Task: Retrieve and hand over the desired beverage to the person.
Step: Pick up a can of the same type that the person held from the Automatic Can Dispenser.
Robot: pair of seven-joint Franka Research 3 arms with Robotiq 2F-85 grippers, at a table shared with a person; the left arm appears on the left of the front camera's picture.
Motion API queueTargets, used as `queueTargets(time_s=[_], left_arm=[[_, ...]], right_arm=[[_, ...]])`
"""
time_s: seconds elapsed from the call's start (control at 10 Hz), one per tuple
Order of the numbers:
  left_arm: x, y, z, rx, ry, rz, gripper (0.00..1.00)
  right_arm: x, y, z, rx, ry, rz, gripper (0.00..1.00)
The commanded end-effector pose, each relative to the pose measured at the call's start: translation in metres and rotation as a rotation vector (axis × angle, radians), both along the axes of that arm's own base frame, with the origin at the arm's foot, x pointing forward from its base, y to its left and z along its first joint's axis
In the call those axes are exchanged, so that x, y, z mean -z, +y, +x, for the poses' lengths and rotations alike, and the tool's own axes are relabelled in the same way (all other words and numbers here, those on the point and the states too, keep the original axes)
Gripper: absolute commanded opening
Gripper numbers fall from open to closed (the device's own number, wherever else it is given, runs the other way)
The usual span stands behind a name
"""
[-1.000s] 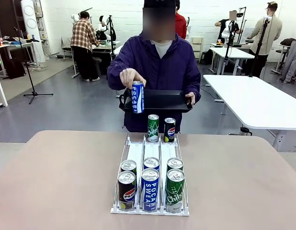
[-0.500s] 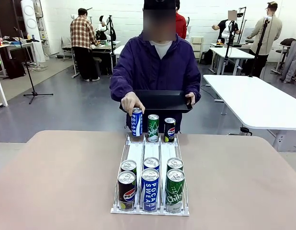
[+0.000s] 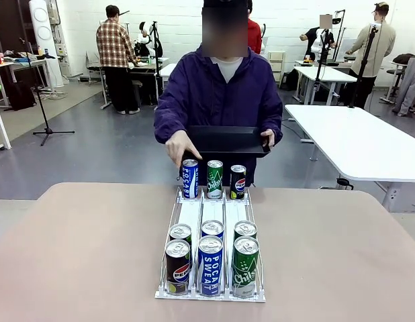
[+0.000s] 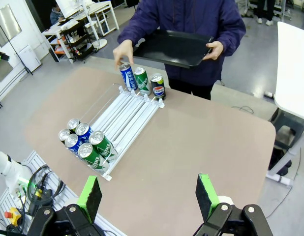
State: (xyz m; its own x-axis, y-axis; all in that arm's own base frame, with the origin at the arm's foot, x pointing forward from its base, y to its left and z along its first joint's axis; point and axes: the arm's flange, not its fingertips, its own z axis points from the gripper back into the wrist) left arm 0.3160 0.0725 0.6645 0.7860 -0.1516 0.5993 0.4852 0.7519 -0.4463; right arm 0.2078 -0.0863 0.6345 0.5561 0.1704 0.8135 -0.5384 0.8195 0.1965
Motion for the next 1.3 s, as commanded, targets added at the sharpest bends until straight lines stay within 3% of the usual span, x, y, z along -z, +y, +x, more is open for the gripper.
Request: queueTargets(time_s=[0.0,0.8,0.9,1.2], left_arm=[[-0.001,0.001,0.0,-0.009,-0.01,-0.006,1.0],[0.0,0.0,0.0,0.0,0.0,0.0,1.0],[-0.006,-0.028,0.001,0.068,-0.008,0.06,1.0],[-0.006,-0.163,0.015,0.091,0.206,0.279,1.0]], right_arm=[[0.0,0.001,0.0,-0.008,0.0,-0.004,1.0],[0.0,0.001,0.0,-0.008,0.0,-0.004,1.0],[0.0,0.001,0.0,-0.008,0.0,-0.004,1.0],[0.0,0.001,0.0,-0.008,0.0,-0.004,1.0]])
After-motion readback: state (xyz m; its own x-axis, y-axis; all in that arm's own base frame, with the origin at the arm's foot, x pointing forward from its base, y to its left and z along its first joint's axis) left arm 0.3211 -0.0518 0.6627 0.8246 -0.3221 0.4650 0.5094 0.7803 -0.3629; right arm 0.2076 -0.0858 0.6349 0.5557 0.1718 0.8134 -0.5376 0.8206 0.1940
